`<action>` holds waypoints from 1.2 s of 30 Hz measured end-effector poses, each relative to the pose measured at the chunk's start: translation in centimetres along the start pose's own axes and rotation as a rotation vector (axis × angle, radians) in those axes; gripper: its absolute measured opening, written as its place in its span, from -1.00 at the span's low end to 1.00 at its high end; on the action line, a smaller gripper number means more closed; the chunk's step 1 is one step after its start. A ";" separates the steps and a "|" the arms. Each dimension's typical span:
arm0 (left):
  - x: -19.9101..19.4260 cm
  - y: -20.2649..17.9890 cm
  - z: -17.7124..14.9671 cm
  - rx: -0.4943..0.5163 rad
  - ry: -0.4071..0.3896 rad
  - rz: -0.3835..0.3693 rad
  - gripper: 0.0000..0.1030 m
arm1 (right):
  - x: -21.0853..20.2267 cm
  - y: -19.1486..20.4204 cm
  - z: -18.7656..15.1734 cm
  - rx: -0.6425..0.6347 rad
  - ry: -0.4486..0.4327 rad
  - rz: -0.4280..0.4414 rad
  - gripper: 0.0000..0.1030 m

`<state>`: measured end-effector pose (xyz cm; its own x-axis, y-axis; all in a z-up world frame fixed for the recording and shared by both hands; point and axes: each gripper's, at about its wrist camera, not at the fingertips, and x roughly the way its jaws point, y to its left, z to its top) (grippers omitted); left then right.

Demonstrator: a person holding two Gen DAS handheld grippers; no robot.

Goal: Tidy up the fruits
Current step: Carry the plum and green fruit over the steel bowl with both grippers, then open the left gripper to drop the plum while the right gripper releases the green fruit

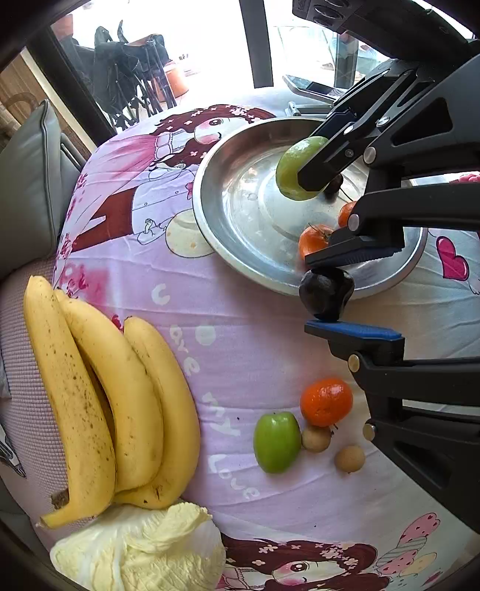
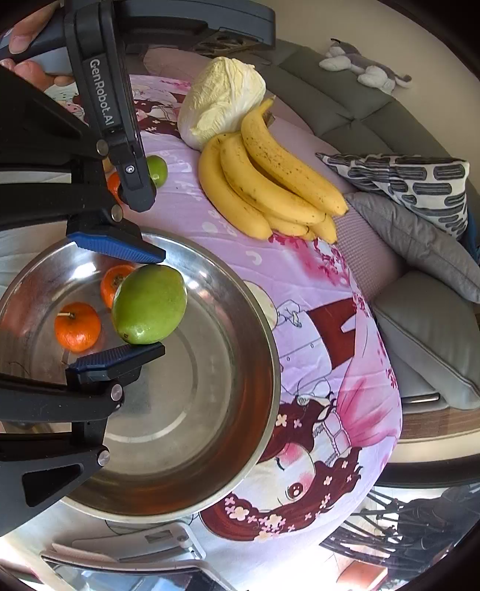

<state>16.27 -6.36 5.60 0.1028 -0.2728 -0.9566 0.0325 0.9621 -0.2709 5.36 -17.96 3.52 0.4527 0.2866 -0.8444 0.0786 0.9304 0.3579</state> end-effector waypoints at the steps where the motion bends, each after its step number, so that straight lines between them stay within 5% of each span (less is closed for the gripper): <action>1: 0.2 -0.5 0.2 0.008 0.004 0.001 -0.42 | -0.1 -0.6 0.1 0.012 -0.004 -0.011 -0.10; 14: 3.2 -5.7 2.3 0.063 0.028 0.020 -0.42 | 0.9 -4.7 0.4 0.122 0.015 -0.050 -0.10; 36: 3.6 -5.6 2.0 0.049 0.050 0.025 -0.36 | 0.7 -5.1 0.4 0.134 0.020 -0.098 -0.09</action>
<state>18.43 -12.77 3.87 0.0543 -0.2469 -0.9675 0.0796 0.9669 -0.2423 5.64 -22.58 1.23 0.4196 0.2018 -0.8850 0.2400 0.9156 0.3226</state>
